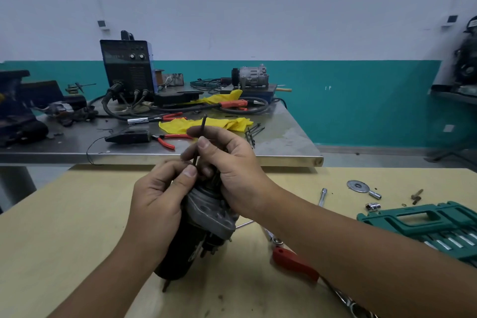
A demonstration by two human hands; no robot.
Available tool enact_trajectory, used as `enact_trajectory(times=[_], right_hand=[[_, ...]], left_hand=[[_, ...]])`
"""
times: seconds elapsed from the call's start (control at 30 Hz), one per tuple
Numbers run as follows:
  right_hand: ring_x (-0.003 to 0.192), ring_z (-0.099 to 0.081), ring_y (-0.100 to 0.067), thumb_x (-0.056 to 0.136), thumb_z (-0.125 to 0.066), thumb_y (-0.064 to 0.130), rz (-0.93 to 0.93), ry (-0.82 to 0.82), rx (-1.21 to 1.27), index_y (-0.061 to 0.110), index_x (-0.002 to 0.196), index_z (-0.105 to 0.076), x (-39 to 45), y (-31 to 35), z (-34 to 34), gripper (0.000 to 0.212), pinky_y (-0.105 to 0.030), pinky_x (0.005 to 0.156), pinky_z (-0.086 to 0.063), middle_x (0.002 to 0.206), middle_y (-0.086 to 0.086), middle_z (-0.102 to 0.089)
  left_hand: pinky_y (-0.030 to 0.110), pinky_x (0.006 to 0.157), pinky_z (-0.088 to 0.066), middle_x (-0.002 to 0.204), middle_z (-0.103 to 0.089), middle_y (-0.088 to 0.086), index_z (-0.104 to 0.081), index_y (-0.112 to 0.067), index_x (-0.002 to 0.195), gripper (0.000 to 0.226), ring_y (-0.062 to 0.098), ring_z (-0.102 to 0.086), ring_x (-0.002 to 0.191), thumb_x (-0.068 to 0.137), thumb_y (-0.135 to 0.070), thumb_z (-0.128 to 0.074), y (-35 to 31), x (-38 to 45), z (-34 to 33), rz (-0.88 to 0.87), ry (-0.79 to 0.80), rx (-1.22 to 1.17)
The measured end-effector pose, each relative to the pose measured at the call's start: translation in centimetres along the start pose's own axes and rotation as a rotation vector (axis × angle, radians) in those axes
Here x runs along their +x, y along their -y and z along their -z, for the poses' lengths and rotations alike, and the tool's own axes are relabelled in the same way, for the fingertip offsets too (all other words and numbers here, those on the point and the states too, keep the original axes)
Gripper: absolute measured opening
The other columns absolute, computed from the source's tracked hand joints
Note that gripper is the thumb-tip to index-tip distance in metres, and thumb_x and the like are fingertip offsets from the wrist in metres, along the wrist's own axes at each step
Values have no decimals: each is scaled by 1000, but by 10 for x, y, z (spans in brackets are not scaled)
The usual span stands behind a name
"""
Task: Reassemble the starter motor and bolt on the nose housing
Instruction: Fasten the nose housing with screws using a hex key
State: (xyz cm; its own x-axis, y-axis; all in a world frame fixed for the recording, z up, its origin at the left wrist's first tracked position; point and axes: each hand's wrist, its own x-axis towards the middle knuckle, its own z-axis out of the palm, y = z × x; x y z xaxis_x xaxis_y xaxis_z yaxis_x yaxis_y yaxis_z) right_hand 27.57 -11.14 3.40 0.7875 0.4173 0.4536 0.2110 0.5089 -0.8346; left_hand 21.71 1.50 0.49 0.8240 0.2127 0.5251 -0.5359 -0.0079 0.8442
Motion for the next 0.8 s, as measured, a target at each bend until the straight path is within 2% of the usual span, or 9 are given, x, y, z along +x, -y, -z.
enact_trajectory(times=[0.1, 0.17, 0.27, 0.4, 0.47, 0.53, 0.67, 0.8], right_hand=[[54, -48, -7, 90, -68, 18, -30, -32, -16, 13, 95, -73, 1, 0, 0, 9, -19, 54, -46, 83, -10, -67], [55, -55, -8, 87, -73, 15, -21, -50, -39, 13, 90, -69, 0, 0, 0, 5, -20, 55, -49, 80, -10, -67], [61, -65, -8, 86, -75, 10, 0, -52, -35, 16, 84, -65, -1, -2, 1, 12, -20, 58, -53, 76, -5, -69], [53, -48, -7, 95, -65, 11, -11, -17, 29, 9, 102, -69, 0, 1, -1, 9, -18, 53, -45, 83, -7, -67], [53, -45, -7, 99, -58, 8, -25, 4, 39, 10, 100, -72, 0, 1, -1, 14, -18, 54, -44, 83, -5, -71], [53, -46, -8, 100, -57, 6, -21, 12, 40, 12, 92, -74, -1, 1, -1, 19, -18, 54, -46, 81, -5, -72], [55, -45, -8, 100, -57, 6, -17, 28, 28, 8, 102, -72, 0, 2, 0, 16, -18, 56, -44, 83, -6, -71], [57, -58, -3, 99, -59, 1, -24, 26, 39, 3, 107, -71, -1, 2, 2, 15, -16, 58, -50, 81, -3, -71]], left_hand=[[52, 94, -54, 102, -69, 21, -79, -14, 86, 21, 32, -69, 96, 86, -26, -62, -3, -2, -2, 9, -4, -8], [49, 91, -56, 100, -71, 18, -79, -17, 87, 19, 28, -70, 94, 85, -27, -63, -3, -2, -1, -6, -8, -4], [43, 85, -60, 97, -74, 12, -80, -24, 90, 16, 29, -71, 94, 83, -29, -66, -2, -3, 1, -17, 21, 12], [35, 81, -59, 93, -72, 16, -77, -13, 84, 17, 25, -69, 87, 85, -24, -64, 0, 0, 0, 8, 29, -49], [30, 80, -59, 92, -70, 15, -77, -14, 83, 19, 21, -68, 87, 87, -25, -62, 1, 0, 0, 15, 26, -68], [30, 82, -59, 96, -68, 20, -78, -15, 83, 21, 22, -68, 88, 88, -26, -61, 0, 0, -1, 14, 33, -57], [35, 85, -56, 102, -63, 30, -76, -13, 83, 22, 25, -66, 91, 90, -24, -59, 0, 0, 0, 28, 46, -79], [31, 82, -60, 101, -69, 21, -80, -17, 88, 19, 25, -69, 92, 90, -28, -65, 2, 0, 1, 9, 21, -49]])
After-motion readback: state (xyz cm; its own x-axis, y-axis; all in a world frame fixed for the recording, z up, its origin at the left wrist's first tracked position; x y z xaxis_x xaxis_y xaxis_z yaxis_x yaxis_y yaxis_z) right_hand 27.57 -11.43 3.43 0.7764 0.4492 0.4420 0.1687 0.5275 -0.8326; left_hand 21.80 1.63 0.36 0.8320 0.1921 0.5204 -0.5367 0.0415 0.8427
